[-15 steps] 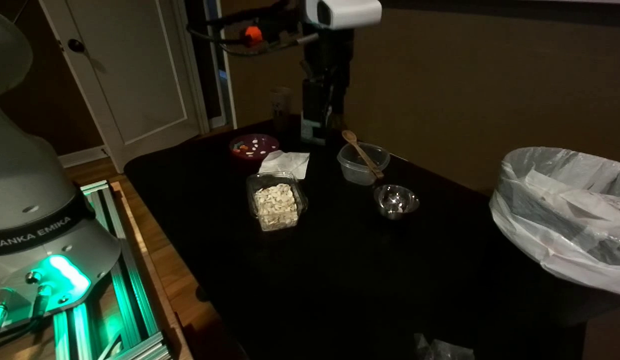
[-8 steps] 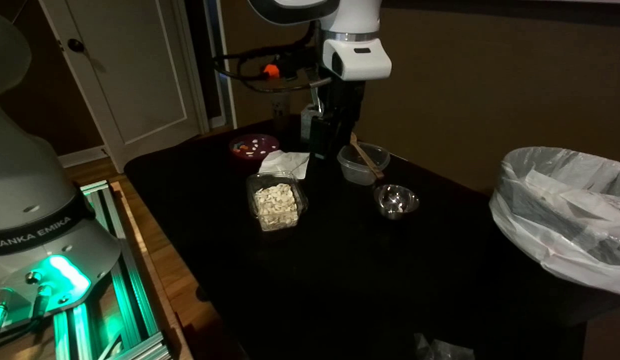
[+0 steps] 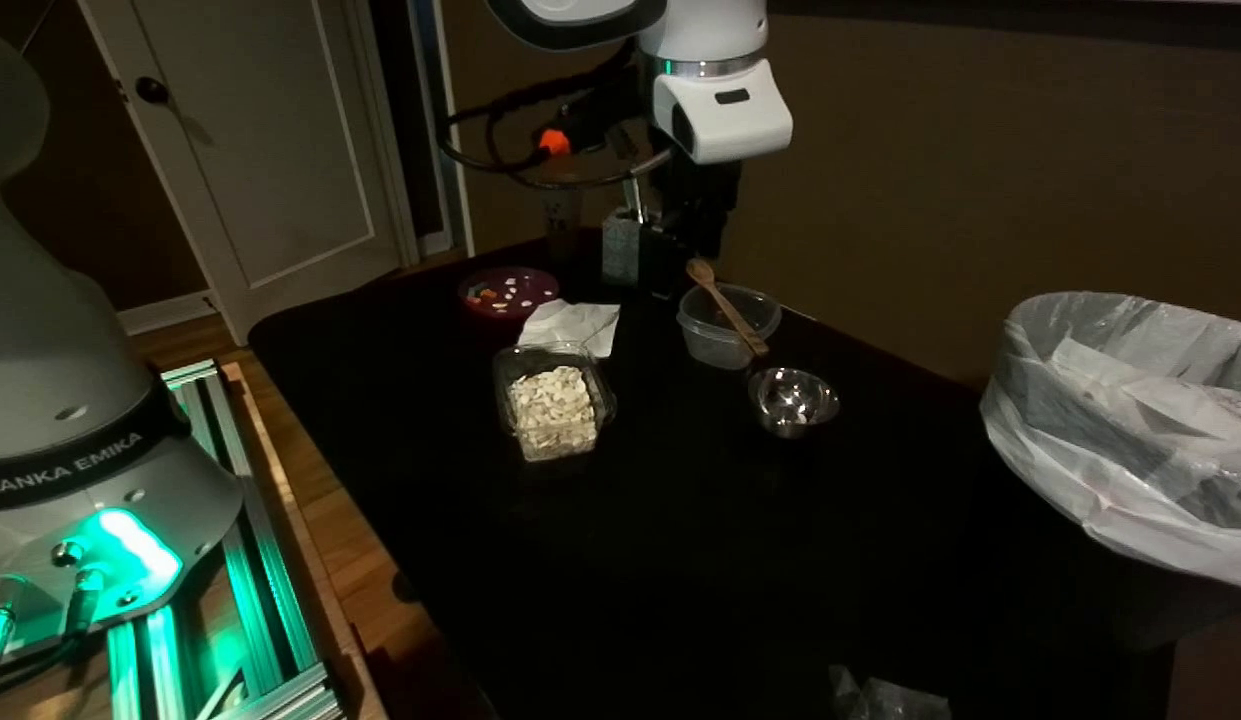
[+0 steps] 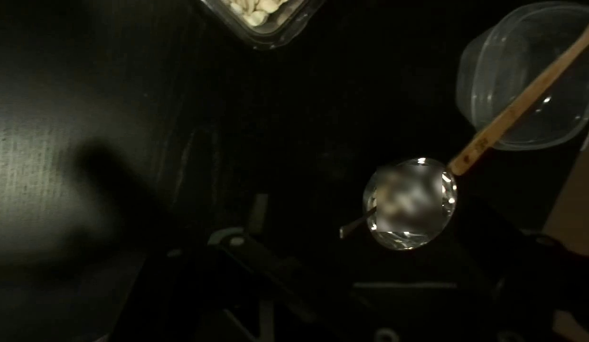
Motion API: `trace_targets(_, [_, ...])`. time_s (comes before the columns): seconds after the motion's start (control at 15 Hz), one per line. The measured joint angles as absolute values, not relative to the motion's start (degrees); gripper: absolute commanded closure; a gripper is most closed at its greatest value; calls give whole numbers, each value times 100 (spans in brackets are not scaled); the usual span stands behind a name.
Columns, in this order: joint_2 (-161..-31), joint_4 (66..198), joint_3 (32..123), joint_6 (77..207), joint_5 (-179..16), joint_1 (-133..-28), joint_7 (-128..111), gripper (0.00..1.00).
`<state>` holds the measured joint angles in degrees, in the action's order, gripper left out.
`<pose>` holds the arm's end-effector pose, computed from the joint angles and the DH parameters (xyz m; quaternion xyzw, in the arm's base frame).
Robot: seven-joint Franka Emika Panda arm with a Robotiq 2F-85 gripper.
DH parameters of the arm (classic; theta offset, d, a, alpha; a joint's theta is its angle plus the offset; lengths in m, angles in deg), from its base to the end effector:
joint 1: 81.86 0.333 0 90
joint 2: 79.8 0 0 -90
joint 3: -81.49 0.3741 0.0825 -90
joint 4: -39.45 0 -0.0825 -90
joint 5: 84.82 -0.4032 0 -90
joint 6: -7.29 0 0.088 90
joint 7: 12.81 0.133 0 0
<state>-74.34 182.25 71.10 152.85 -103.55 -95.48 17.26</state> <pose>0.4449 -0.1972 0.3529 -0.8179 0.5606 -0.0629 0.1133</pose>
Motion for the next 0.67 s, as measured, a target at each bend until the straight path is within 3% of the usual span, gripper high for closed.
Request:
trace_targets(0.4, [-7423,18164,5912,14914,-13135,-8835,-801,0])
trace_targets(0.67, [-8113,18081,5933,14422,-14297,-9041,-1802,0])
